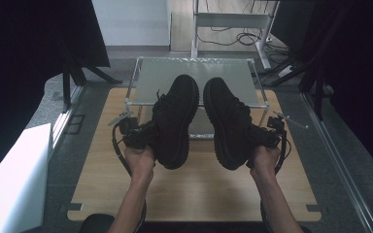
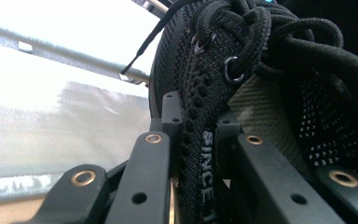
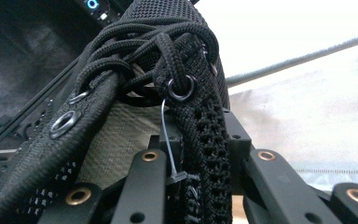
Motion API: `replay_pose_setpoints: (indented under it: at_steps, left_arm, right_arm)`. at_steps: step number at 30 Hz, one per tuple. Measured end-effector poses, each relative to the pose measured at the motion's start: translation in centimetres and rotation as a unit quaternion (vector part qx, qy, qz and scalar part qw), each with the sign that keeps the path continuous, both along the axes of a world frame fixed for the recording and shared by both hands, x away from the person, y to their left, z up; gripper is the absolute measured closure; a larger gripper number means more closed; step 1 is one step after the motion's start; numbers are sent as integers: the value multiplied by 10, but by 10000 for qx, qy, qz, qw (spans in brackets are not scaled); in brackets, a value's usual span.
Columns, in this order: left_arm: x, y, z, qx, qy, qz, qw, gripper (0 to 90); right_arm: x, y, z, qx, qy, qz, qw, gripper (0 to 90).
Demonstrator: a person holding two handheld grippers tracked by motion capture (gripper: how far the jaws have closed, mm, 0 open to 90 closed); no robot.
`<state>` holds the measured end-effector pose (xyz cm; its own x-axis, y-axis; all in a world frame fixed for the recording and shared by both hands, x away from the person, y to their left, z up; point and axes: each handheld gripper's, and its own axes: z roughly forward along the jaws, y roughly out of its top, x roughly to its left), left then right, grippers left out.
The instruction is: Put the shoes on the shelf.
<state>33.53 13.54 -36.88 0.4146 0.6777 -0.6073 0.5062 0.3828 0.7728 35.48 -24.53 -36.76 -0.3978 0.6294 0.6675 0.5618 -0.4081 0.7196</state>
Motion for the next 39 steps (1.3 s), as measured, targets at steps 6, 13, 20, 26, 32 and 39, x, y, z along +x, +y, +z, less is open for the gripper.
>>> replay_pose_setpoints:
  at_steps: [6,13,20,26,32,39]
  left_arm:
    - [14,-3,9,61,46,161,9998,798]
    - [31,-9,21,52,83,307,9995,796]
    - [50,-11,28,10,208,461,9987,795]
    - [65,-13,36,72,272,583,9979,793]
    - [83,-17,42,184,352,727,9966,791]
    - [103,-25,54,408,374,876,9946,789]
  right_arm:
    - [11,7,7,-76,-19,-85,9999,762]
    - [28,13,18,-60,20,-219,9997,763]
    - [48,18,28,36,116,-303,9995,763]
    - [65,24,38,-18,165,-416,9990,763]
    - [81,27,45,-148,205,-603,9979,762]
    - [102,33,50,-313,279,-807,9959,762]
